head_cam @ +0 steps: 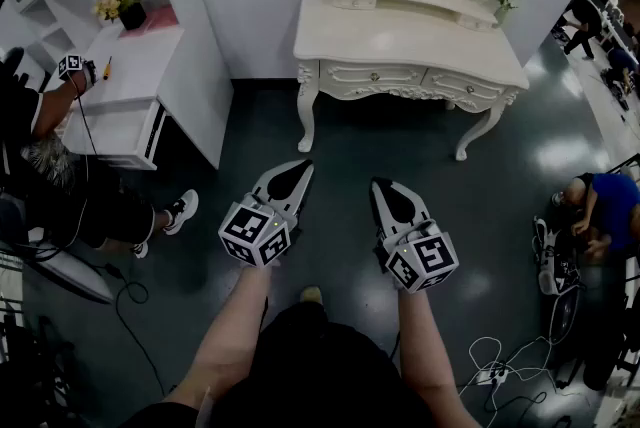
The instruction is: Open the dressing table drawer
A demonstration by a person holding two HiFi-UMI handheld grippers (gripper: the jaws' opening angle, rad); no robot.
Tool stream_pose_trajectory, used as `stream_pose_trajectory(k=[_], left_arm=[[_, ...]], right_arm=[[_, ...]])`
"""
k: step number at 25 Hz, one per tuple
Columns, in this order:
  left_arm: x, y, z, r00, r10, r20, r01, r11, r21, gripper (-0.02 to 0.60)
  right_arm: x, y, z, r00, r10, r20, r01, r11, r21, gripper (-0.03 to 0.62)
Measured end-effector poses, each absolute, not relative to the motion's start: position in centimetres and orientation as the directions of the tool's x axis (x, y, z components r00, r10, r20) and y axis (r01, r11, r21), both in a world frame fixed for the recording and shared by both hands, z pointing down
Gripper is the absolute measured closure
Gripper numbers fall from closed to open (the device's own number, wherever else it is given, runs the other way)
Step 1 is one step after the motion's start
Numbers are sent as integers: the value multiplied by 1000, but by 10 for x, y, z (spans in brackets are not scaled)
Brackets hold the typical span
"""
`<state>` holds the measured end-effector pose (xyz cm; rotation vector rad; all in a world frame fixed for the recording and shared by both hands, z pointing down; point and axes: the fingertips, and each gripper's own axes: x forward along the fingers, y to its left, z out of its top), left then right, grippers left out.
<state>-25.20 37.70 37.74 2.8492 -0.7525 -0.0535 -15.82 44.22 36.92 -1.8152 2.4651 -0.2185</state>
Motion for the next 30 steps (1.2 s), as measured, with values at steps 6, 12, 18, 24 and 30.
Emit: stream_pose_trajectory(k=[6, 12, 18, 24, 30], left_arm=[[-250, 346, 380, 879, -477, 13, -471, -862, 187, 578], [-254, 332, 385, 878, -478, 12, -470, -859, 203, 577], [-256, 320, 386, 873, -489, 4, -478, -851, 216, 578], [-248, 297, 383, 866, -500, 2, -491, -849, 196, 578], [-238, 264, 382, 852, -524, 13, -516, -834, 197, 577]], right_arm=[[-159, 410, 372, -280, -960, 29, -950, 273, -152, 592], [-164, 397, 377, -287, -957, 51, -950, 277, -147, 592], [-166, 386, 376, -298, -953, 51, -947, 289, -139, 591], [-156, 359, 375, -304, -952, 43, -944, 295, -150, 591], [-139, 324, 374, -319, -947, 42, -937, 309, -161, 591]])
